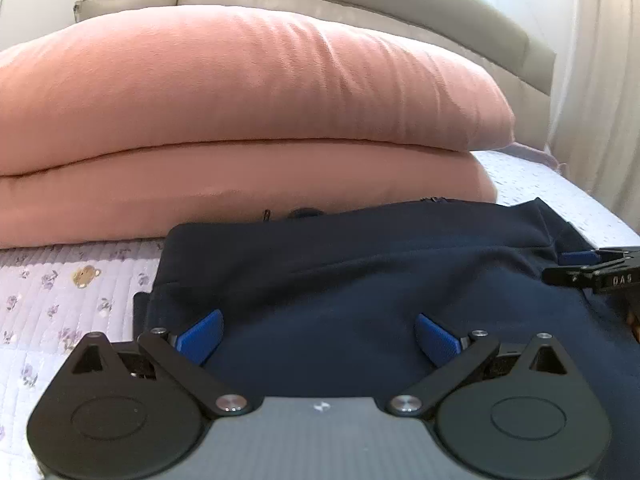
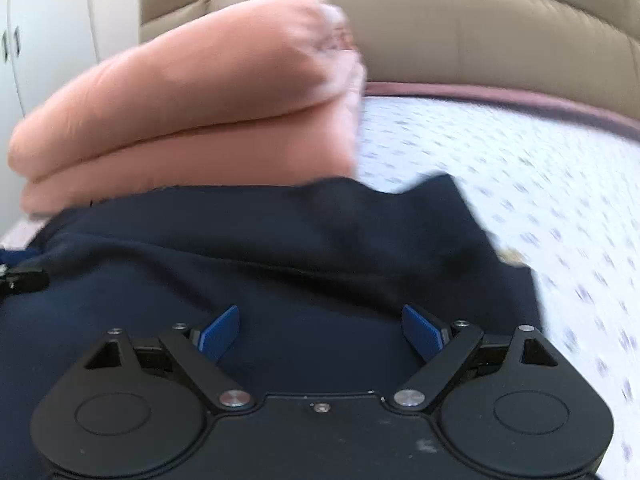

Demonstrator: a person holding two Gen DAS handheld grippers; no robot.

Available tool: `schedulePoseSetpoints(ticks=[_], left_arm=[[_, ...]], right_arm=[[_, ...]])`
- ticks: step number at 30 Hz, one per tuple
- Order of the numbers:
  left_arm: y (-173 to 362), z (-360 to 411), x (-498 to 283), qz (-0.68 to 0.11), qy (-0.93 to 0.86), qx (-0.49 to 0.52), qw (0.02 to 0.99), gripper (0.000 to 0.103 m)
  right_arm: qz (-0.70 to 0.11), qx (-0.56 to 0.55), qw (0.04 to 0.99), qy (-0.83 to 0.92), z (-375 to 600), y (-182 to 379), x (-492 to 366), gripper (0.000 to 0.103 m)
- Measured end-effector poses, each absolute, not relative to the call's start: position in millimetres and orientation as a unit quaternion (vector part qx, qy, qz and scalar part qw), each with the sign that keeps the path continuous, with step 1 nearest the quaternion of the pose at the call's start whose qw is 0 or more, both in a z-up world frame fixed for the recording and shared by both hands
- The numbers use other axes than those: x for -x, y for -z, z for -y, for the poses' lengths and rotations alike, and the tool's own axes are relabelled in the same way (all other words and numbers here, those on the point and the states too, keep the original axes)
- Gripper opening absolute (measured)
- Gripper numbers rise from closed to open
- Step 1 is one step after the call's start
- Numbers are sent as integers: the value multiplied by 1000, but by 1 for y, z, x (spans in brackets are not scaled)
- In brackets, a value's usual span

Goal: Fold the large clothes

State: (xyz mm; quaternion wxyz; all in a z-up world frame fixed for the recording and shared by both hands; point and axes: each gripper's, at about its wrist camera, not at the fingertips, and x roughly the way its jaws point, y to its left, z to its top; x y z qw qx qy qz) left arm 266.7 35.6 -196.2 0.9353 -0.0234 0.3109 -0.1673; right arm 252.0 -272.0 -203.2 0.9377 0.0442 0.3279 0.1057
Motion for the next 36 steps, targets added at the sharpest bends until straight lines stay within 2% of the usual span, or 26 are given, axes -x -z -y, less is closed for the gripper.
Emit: schedulePoseSetpoints(ticks=[3, 6, 9, 12, 15, 18, 20, 23, 25, 26, 28, 30, 34, 36], left_arm=[[193, -45, -260, -320, 164, 25, 933, 103], [178, -40, -247, -339, 148, -12, 929, 103], [148, -35, -240, -318, 185, -24, 930, 102], [116, -22, -218, -306, 254, -35, 917, 103], [103, 24, -195, -299, 293, -105, 902, 103], [128, 54, -178, -350, 345, -151, 858, 103], [160, 53, -170, -390, 319, -200, 840, 103], [169, 13, -156, -407, 295, -144, 852, 103], [176, -16, -147, -430, 274, -110, 853, 103], [180, -26, -138, -426, 266, -127, 856, 103], [182, -40, -113, -406, 267, -148, 861, 103], [181, -52, -103, -422, 252, -119, 863, 103], [176, -61, -84, -431, 214, -152, 863, 103], [173, -68, -91, -474, 178, -106, 856, 102]], right_arm=[[-339, -70, 931, -114, 293, 202, -243, 103], [-357, -28, 925, -125, 285, 182, -239, 102], [-303, -8, 923, -236, 273, 144, -206, 103], [-311, 44, 892, -325, 241, 124, -188, 103], [-348, 143, 854, -360, 200, 135, -171, 103], [-379, 228, 833, -334, 172, 160, -160, 103], [-410, 211, 829, -317, 186, 176, -157, 103], [-424, 169, 840, -293, 226, 183, -151, 103], [-413, 223, 838, -279, 236, 188, -132, 103], [-416, 236, 837, -266, 239, 191, -128, 103], [-442, 185, 841, -250, 253, 193, -124, 103], [-467, 147, 839, -238, 269, 192, -122, 103], [-494, 216, 810, -232, 260, 194, -118, 103], [-508, 255, 796, -210, 261, 182, -106, 103]])
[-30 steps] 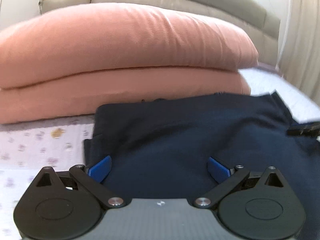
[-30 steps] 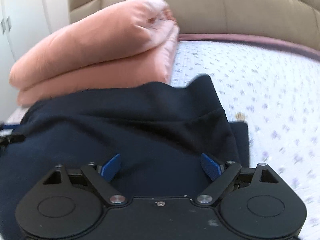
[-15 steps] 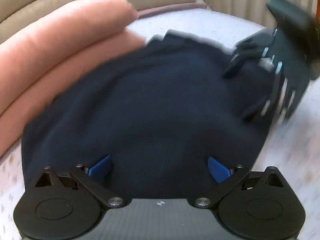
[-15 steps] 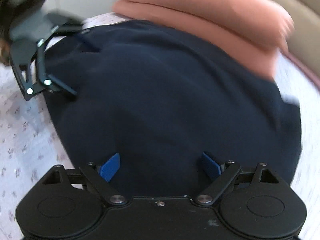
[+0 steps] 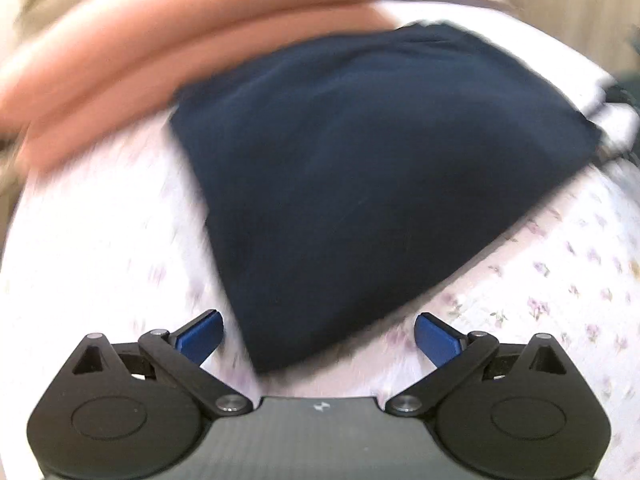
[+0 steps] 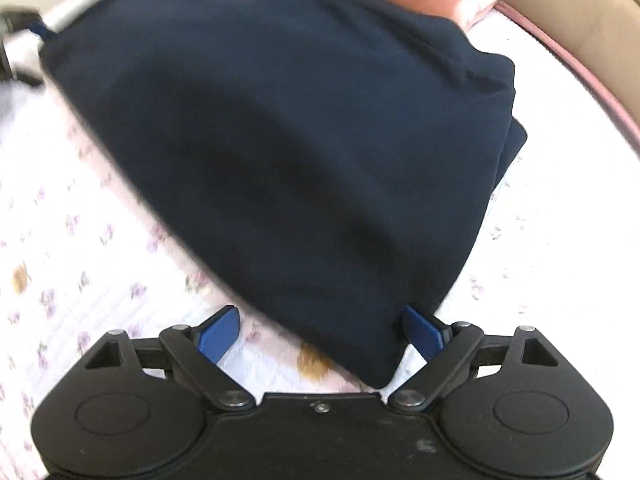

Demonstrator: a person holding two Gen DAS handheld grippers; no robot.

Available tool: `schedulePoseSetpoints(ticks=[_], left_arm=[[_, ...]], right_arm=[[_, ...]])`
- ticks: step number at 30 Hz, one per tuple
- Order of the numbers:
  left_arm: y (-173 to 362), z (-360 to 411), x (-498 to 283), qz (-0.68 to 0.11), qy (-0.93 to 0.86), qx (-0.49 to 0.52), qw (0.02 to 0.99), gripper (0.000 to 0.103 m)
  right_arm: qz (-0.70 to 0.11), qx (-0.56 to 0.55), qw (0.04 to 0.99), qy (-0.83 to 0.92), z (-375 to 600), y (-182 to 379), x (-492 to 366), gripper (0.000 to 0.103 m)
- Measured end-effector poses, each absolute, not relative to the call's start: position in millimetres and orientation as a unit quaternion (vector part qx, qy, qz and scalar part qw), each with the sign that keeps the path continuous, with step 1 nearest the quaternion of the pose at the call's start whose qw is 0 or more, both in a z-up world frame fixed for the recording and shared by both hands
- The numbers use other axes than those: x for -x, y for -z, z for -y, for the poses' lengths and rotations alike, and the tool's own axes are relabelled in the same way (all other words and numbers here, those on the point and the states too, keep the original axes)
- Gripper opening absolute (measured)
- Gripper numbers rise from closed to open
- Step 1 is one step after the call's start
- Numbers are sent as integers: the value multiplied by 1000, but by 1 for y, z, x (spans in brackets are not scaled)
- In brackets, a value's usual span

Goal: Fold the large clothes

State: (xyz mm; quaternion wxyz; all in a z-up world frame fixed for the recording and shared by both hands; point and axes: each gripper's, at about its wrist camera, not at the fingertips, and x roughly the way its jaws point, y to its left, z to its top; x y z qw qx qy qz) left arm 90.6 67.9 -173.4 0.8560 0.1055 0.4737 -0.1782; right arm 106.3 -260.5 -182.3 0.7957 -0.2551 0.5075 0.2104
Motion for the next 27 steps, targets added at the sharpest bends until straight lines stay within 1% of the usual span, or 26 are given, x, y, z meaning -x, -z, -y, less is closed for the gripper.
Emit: schedulePoseSetpoints(ticks=[3, 8, 9, 13, 15, 16, 19, 21, 23, 27], left_arm=[[164, -100, -94, -474, 168, 17, 864, 101], [171, -149, -124, -460, 135, 188, 857, 103], [171, -152, -131, -457, 136, 205, 855, 103], [174, -154, -168, -456, 167, 254, 836, 91], [178, -151, -184, -462, 183, 281, 821, 89], [181, -150, -189, -468, 199, 296, 809, 83], [200, -145, -184, -491, 235, 344, 765, 70], [205, -143, -172, -492, 247, 320, 771, 62], [207, -148, -165, -488, 254, 331, 766, 62], [217, -161, -179, -493, 234, 403, 734, 62]], right_arm=[[-466, 245, 816, -241, 245, 157, -81, 103], [-384, 261, 844, -267, 193, 119, -76, 103], [-375, 265, 845, -273, 180, 116, -81, 103], [-370, 246, 842, -305, 143, 109, -97, 103], [-371, 243, 839, -315, 131, 116, -124, 103], [-370, 245, 838, -316, 128, 117, -125, 103], [-371, 226, 842, -319, 127, 121, -129, 103], [-370, 203, 850, -315, 128, 123, -135, 103], [-370, 188, 854, -314, 126, 123, -137, 103], [-389, 158, 860, -289, 122, 131, -155, 103]])
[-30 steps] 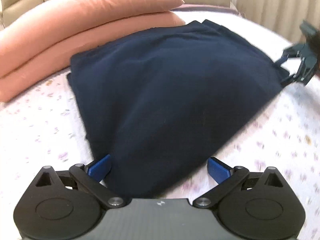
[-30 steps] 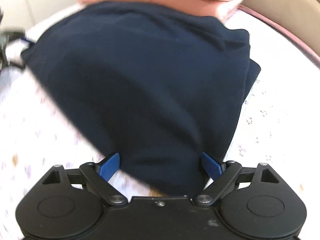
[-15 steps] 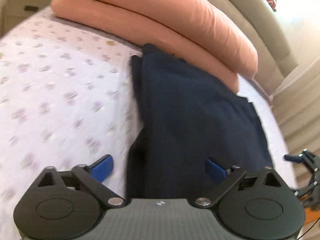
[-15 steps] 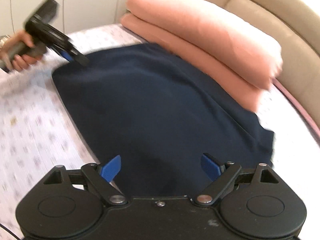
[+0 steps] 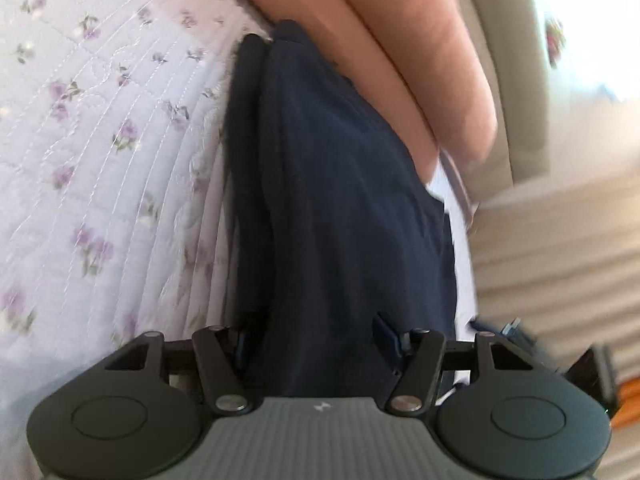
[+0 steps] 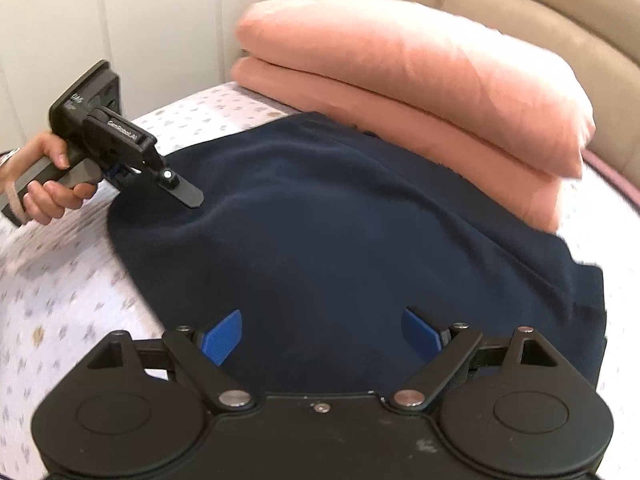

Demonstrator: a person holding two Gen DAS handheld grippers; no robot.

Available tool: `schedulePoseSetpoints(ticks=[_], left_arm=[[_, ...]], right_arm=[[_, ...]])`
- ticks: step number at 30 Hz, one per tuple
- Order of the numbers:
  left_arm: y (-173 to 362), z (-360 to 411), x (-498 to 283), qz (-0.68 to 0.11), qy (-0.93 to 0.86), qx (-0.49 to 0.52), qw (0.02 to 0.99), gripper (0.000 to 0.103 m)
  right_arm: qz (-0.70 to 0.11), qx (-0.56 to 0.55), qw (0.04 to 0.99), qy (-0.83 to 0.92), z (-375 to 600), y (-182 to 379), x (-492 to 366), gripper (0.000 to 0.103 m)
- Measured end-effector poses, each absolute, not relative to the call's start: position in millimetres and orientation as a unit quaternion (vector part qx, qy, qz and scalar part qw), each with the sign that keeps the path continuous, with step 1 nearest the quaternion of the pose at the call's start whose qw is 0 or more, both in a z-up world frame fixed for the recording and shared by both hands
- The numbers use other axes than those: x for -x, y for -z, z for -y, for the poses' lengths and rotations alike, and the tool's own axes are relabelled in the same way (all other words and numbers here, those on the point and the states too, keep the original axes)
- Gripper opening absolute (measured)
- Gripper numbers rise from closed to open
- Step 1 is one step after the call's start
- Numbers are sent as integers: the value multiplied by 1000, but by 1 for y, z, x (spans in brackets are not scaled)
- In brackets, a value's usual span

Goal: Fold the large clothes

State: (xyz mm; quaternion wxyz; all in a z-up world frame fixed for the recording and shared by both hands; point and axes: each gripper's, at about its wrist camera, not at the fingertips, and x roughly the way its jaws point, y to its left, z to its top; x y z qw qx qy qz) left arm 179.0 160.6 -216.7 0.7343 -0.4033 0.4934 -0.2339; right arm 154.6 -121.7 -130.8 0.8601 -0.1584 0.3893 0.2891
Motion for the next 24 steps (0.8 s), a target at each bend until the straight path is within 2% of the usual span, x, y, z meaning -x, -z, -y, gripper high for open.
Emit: schedulePoseSetpoints(ticks=[3, 4, 5, 6, 7, 9, 17, 24], left_arm=[[213, -156, -197, -491, 228, 396, 742, 59], [212, -153, -203, -491, 230, 389, 745, 55], [212, -150, -208, -491, 230, 383, 748, 46], [212, -149, -211, -495, 228, 379, 748, 32], [213, -147, -214, -496, 225, 382, 747, 28], [210, -142, -217, -485, 224, 387, 752, 22], [149, -103, -205, -461, 192, 320, 805, 20], [98, -45, -201, -451, 133, 266, 842, 20]], right_arm=[[-411, 133, 868, -244, 125, 137, -166, 103], [-419, 124, 867, -240, 125, 141, -169, 103], [-434, 117, 860, -243, 124, 148, -172, 103], [-452, 116, 850, -247, 122, 157, -173, 103], [-470, 117, 838, -253, 120, 168, -172, 103], [-456, 127, 844, -251, 118, 176, -163, 103], [-456, 109, 846, -255, 126, 175, -162, 103], [-480, -28, 831, -281, 172, 159, -184, 103]])
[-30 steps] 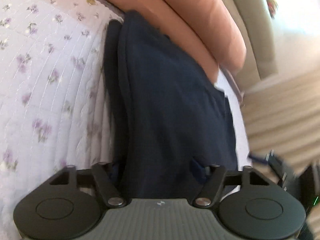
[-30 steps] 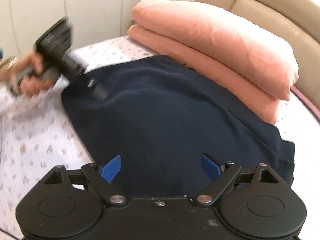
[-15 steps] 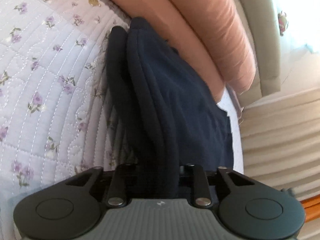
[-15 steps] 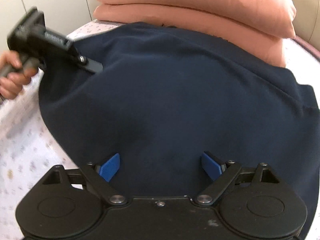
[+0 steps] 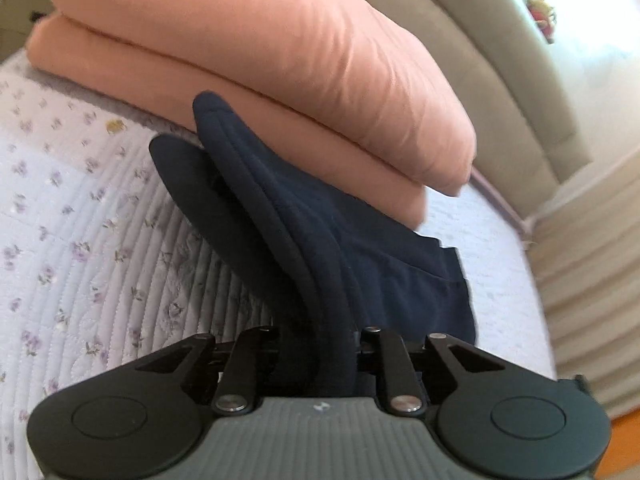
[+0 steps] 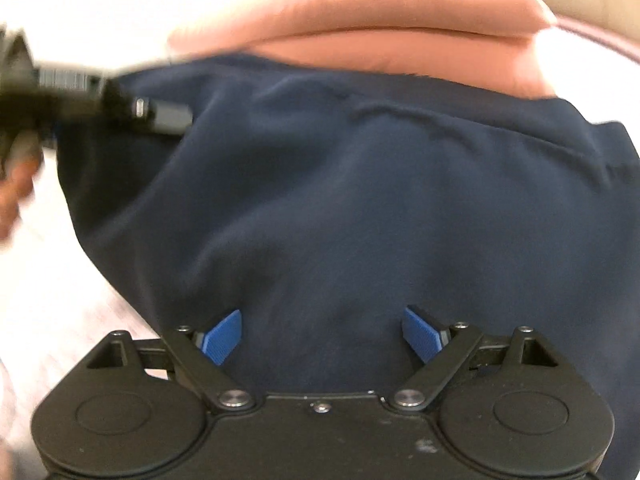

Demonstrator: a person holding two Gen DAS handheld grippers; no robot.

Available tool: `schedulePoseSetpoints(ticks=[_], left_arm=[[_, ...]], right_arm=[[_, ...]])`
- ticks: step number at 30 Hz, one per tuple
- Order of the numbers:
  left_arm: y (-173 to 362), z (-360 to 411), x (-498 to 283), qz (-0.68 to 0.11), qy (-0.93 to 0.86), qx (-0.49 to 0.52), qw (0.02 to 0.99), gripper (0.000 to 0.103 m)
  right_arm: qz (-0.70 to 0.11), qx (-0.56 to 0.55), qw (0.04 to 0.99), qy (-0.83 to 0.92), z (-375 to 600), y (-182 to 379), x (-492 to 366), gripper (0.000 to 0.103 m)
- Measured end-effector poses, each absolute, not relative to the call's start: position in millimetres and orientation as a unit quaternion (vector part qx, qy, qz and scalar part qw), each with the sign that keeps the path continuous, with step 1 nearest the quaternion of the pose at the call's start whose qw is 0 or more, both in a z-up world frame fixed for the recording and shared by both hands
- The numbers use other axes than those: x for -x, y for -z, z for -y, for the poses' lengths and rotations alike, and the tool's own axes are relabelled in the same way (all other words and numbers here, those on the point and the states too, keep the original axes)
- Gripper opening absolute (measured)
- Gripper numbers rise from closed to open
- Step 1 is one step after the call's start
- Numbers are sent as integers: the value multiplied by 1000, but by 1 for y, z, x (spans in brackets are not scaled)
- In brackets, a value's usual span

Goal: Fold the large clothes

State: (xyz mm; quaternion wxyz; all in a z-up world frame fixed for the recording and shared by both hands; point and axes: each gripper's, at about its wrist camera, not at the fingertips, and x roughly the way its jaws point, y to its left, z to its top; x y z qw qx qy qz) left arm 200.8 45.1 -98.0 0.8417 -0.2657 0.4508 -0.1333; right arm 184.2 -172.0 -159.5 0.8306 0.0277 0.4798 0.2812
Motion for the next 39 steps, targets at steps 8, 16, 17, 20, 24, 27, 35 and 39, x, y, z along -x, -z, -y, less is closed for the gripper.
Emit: schedulePoseSetpoints(ticks=[8, 16, 17, 20, 24, 27, 35, 39], left_arm=[[65, 24, -190, -398, 120, 199, 888, 20], [74, 155, -200, -366, 169, 90, 911, 21], [78, 168, -201, -363, 174, 77, 912, 21], [90, 196, -203, -359, 185, 49, 913, 21], [105, 226, -202, -359, 204, 9, 911, 24], [115, 254, -196, -361, 233, -42, 902, 30], [127, 298, -177, -360, 293, -122, 878, 47], [133, 308, -172, -373, 322, -142, 858, 47]], right_arm=[[-391, -222, 830, -329, 278, 101, -214, 103], [-360, -285, 802, -382, 339, 104, -233, 103], [-361, -286, 802, -381, 339, 106, -236, 103], [-368, -287, 797, -384, 355, 125, -238, 103], [-375, -290, 792, -385, 373, 144, -241, 103], [-381, -332, 782, -364, 397, 164, -244, 103], [-372, -359, 766, -382, 422, 185, -235, 103], [-382, -330, 773, -383, 412, 184, -245, 103]])
